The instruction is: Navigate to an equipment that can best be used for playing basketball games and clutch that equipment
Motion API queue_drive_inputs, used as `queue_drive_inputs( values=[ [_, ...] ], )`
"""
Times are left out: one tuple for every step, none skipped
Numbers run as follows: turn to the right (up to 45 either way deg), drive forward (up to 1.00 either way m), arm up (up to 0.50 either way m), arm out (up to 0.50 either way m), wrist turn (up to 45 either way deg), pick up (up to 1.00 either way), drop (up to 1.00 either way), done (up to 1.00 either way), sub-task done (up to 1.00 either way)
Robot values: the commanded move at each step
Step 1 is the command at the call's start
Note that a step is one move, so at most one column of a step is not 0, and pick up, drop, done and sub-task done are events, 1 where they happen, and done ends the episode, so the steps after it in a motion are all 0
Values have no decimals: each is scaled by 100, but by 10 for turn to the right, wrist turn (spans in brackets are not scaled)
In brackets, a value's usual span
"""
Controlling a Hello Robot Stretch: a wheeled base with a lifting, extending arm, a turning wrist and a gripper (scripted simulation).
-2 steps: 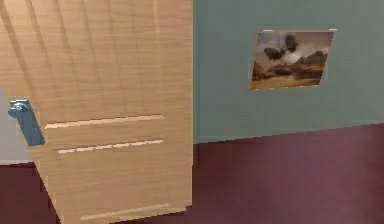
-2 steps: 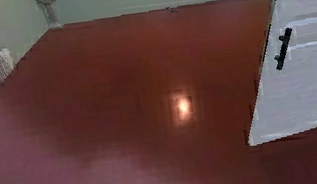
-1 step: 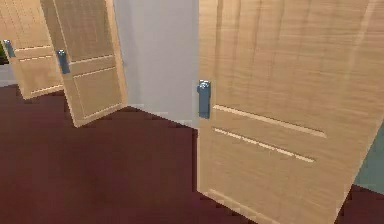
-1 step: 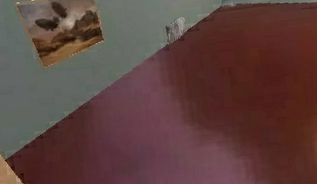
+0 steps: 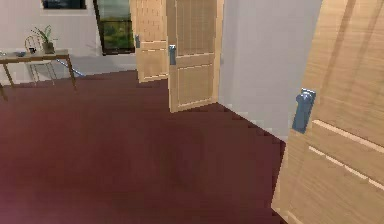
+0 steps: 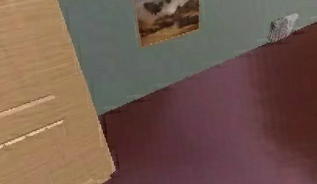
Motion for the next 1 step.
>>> queue_drive_inputs(
  values=[
    [0, 50, 0, 0, 0, 0, 0, 0, 0]
  ],
)
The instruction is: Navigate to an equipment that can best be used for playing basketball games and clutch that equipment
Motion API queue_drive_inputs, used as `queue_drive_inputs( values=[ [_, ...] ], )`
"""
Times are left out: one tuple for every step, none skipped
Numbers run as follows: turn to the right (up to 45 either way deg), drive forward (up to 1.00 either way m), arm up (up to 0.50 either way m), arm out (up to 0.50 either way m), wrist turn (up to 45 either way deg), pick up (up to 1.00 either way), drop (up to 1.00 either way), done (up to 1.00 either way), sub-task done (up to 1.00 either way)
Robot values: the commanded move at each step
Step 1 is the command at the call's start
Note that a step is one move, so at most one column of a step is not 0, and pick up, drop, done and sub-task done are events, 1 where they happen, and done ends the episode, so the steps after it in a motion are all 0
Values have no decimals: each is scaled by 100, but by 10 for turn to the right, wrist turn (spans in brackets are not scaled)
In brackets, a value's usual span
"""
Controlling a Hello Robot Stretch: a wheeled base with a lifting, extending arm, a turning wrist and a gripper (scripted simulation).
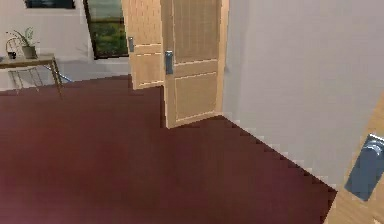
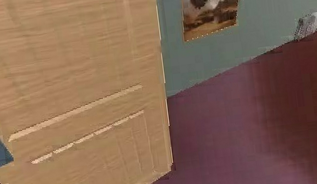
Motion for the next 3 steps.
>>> queue_drive_inputs(
  values=[
    [-180, 0, 0, 0, 0, 0, 0, 0, 0],
    [0, 5, 0, 0, 0, 0, 0, 0, 0],
    [-90, 0, 0, 0, 0, 0, 0, 0, 0]
  ],
)
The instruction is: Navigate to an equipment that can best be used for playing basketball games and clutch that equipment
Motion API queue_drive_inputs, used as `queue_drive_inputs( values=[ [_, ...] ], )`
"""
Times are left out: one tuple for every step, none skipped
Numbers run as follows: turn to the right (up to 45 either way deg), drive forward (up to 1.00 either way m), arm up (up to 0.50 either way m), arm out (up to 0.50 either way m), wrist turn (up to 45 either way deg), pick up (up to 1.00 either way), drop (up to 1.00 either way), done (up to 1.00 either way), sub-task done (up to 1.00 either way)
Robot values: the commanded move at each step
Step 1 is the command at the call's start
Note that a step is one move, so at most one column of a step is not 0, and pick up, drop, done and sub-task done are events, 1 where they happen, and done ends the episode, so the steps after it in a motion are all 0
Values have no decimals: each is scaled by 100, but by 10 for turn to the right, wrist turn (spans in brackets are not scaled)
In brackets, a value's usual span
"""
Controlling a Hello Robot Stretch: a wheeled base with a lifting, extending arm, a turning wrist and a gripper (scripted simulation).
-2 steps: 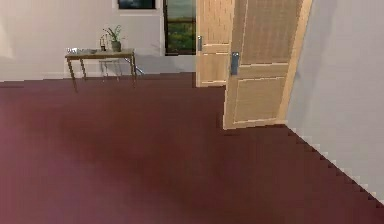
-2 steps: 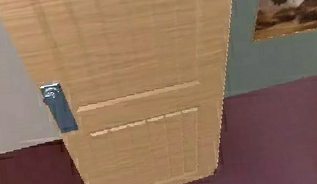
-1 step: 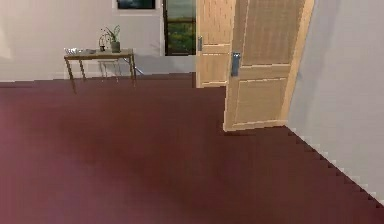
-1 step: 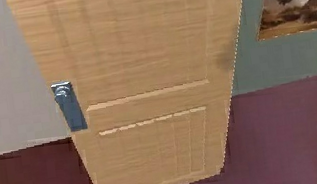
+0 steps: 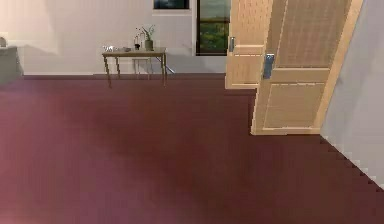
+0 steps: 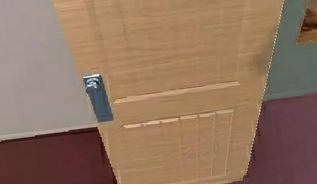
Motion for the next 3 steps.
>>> queue_drive_inputs(
  values=[
    [0, 45, 0, 0, 0, 0, 0, 0, 0],
    [-450, 0, 0, 0, 0, 0, 0, 0, 0],
    [-120, 0, 0, 0, 0, 0, 0, 0, 0]
  ],
)
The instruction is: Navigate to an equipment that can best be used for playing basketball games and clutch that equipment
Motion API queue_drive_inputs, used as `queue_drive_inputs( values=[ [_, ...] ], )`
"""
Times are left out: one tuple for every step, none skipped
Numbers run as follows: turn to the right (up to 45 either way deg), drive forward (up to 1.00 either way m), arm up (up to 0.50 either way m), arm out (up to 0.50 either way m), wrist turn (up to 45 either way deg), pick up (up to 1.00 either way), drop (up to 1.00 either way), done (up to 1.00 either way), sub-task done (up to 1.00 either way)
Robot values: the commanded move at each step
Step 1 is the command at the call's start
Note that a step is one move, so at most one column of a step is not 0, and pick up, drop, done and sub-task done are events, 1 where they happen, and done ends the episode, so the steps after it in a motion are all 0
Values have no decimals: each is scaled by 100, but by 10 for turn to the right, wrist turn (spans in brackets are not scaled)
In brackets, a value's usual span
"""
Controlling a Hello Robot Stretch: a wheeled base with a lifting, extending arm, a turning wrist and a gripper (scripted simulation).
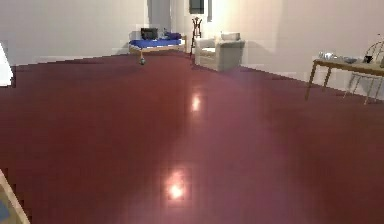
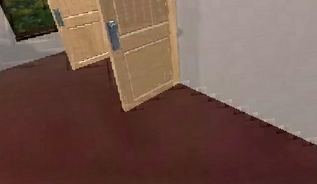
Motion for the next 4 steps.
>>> queue_drive_inputs(
  values=[
    [0, 75, 0, 0, 0, 0, 0, 0, 0],
    [-360, 0, 0, 0, 0, 0, 0, 0, 0],
    [0, 50, 0, 0, 0, 0, 0, 0, 0],
    [-120, 0, 0, 0, 0, 0, 0, 0, 0]
  ],
)
